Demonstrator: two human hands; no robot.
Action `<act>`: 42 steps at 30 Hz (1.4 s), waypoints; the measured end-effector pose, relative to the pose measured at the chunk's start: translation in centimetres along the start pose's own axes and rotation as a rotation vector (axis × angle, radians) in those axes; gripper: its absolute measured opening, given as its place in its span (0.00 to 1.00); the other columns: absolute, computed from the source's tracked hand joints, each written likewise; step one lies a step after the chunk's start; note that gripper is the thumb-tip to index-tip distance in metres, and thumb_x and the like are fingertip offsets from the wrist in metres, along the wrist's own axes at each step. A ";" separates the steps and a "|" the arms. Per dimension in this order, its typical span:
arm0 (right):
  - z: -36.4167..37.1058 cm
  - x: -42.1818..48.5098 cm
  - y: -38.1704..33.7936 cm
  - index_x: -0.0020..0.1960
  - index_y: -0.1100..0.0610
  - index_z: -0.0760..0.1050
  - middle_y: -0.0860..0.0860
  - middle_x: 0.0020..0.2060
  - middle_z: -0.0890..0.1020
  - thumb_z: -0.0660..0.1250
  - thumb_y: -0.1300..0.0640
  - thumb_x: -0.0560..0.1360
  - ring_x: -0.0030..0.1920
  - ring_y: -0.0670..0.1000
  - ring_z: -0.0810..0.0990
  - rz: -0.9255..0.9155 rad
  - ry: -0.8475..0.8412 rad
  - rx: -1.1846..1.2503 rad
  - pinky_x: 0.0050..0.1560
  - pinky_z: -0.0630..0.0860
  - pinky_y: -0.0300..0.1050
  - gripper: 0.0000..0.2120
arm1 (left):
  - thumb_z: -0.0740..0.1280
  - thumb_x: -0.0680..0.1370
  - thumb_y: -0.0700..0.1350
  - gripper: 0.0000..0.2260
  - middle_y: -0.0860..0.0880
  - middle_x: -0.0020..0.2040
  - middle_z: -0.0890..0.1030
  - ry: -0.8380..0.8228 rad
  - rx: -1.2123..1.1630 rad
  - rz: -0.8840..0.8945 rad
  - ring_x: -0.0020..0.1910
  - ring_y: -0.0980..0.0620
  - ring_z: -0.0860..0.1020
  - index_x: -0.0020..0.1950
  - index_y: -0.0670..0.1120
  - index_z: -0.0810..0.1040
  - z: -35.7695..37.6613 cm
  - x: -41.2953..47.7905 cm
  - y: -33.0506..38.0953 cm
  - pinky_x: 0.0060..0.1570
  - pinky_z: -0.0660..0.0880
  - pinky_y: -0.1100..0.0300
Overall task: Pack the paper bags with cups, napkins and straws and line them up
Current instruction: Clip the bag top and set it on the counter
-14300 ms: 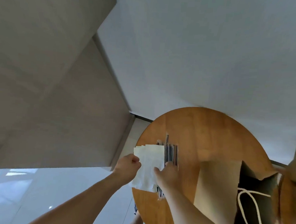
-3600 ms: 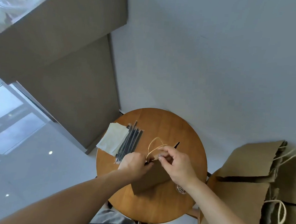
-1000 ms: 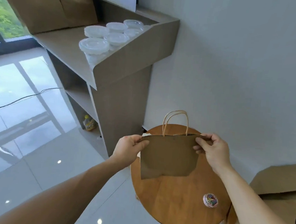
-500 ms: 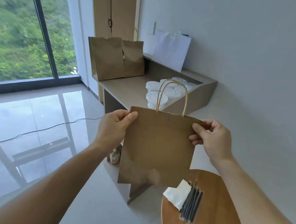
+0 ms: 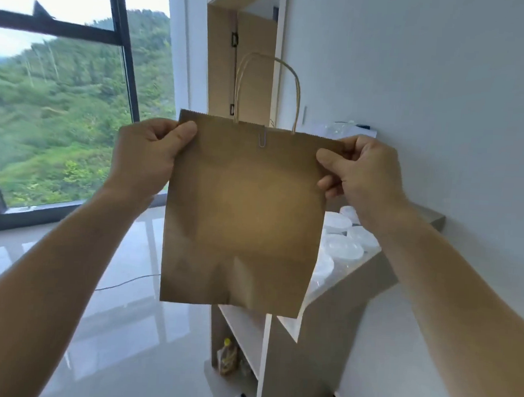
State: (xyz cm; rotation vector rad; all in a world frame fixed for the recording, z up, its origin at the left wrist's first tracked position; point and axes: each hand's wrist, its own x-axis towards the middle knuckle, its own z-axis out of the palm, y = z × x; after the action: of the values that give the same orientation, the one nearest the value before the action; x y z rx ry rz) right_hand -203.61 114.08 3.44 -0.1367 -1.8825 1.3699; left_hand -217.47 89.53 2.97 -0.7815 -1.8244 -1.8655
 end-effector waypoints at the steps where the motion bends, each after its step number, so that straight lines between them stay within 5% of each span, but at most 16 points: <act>1: 0.4 1.7 0.0 0.47 0.56 0.77 0.49 0.29 0.83 0.72 0.58 0.76 0.29 0.54 0.82 -0.017 -0.009 -0.012 0.31 0.79 0.44 0.05 | 0.73 0.67 0.61 0.09 0.56 0.33 0.83 0.017 0.010 0.015 0.36 0.52 0.79 0.36 0.57 0.86 0.3 1.4 -0.3 0.42 0.78 0.50; 5: 2.4 8.2 0.8 0.46 0.53 0.75 0.49 0.33 0.83 0.69 0.60 0.78 0.30 0.53 0.84 -0.046 0.007 -0.012 0.35 0.81 0.47 0.05 | 0.72 0.68 0.60 0.08 0.50 0.37 0.83 0.044 0.022 0.051 0.39 0.50 0.79 0.36 0.57 0.86 2.0 6.6 -1.7 0.45 0.79 0.47; 9: 4.6 14.5 3.2 0.47 0.54 0.74 0.46 0.27 0.83 0.64 0.62 0.80 0.31 0.53 0.84 -0.012 0.019 -0.046 0.38 0.84 0.48 0.05 | 0.72 0.75 0.50 0.07 0.61 0.29 0.81 0.064 0.039 0.068 0.30 0.64 0.77 0.37 0.54 0.84 4.1 11.6 -4.9 0.33 0.74 0.68; 11: 5.7 17.8 5.0 0.48 0.56 0.74 0.47 0.26 0.82 0.63 0.63 0.80 0.32 0.54 0.84 0.033 0.020 -0.050 0.40 0.84 0.49 0.04 | 0.72 0.77 0.48 0.06 0.61 0.28 0.81 0.042 0.059 0.062 0.28 0.65 0.76 0.39 0.52 0.84 5.2 14.0 -7.3 0.30 0.73 0.70; 15: 7.5 24.1 9.8 0.54 0.63 0.74 0.56 0.37 0.83 0.62 0.66 0.80 0.31 0.51 0.84 0.160 0.042 -0.077 0.42 0.84 0.48 0.04 | 0.73 0.76 0.52 0.09 0.56 0.29 0.81 -0.071 0.061 0.041 0.28 0.56 0.78 0.35 0.57 0.85 7.7 18.3 -13.8 0.35 0.76 0.62; 21: 9.4 32.9 18.6 0.56 0.63 0.73 0.60 0.47 0.82 0.62 0.65 0.81 0.35 0.51 0.85 0.306 0.072 -0.229 0.43 0.84 0.47 0.05 | 0.72 0.77 0.49 0.15 0.60 0.28 0.81 -0.238 0.065 0.044 0.28 0.64 0.80 0.30 0.59 0.83 12.2 23.1 -23.4 0.30 0.71 0.76; 28: 11.9 40.8 26.8 0.51 0.62 0.74 0.58 0.45 0.81 0.59 0.65 0.81 0.32 0.49 0.84 0.365 0.157 -0.375 0.37 0.83 0.43 0.05 | 0.70 0.78 0.51 0.11 0.54 0.31 0.83 -0.377 0.140 -0.036 0.33 0.59 0.82 0.37 0.52 0.85 17.2 27.9 -31.0 0.38 0.75 0.67; 35: 14.5 46.4 32.5 0.52 0.61 0.77 0.58 0.42 0.84 0.59 0.63 0.82 0.38 0.53 0.85 0.379 0.196 -0.524 0.48 0.83 0.52 0.08 | 0.70 0.77 0.52 0.13 0.51 0.29 0.81 -0.414 0.227 -0.098 0.31 0.57 0.79 0.36 0.47 0.83 21.0 30.3 -36.7 0.36 0.73 0.64; 42: 14.6 49.1 35.5 0.51 0.59 0.79 0.57 0.45 0.84 0.60 0.63 0.82 0.35 0.50 0.84 0.364 0.244 -0.587 0.36 0.81 0.43 0.09 | 0.69 0.78 0.51 0.12 0.50 0.27 0.79 -0.414 0.270 -0.032 0.32 0.51 0.78 0.36 0.49 0.82 24.2 31.0 -38.3 0.37 0.74 0.60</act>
State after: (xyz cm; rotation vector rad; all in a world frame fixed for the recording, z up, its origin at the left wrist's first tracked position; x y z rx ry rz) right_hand -258.84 142.37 -2.24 -0.9342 -2.0549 0.9214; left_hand -263.09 118.46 -6.50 -1.1024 -2.2895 -1.5062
